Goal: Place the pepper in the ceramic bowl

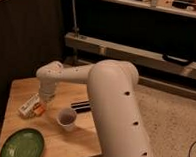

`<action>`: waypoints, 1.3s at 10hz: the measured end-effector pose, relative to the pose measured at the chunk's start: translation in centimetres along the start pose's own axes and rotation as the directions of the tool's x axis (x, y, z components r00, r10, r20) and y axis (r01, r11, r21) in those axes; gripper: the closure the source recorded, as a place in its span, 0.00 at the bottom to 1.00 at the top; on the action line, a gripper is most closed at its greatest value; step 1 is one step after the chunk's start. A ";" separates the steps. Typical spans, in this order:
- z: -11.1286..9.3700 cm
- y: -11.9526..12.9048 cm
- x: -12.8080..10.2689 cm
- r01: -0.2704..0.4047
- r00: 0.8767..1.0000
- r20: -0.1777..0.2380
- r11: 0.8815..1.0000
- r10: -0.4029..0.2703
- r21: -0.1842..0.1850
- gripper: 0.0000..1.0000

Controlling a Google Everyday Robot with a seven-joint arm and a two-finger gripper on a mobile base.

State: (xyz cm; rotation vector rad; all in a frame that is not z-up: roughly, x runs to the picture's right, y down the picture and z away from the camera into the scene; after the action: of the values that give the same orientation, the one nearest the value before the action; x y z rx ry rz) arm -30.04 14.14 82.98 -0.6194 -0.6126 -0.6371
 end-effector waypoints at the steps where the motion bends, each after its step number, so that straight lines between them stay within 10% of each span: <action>1: 0.3 -0.3 -0.2 0.005 1.000 0.001 1.000 -0.005 -0.002 0.54; 10: 3.1 -1.0 -0.7 0.031 0.999 0.019 0.999 -0.030 -0.038 0.53; 13: 3.5 -0.9 -0.8 0.037 0.999 0.024 0.998 -0.036 -0.044 0.32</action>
State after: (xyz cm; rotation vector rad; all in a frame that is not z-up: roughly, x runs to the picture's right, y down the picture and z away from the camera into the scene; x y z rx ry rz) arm -32.33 16.25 85.02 -0.6586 -0.6338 -0.6800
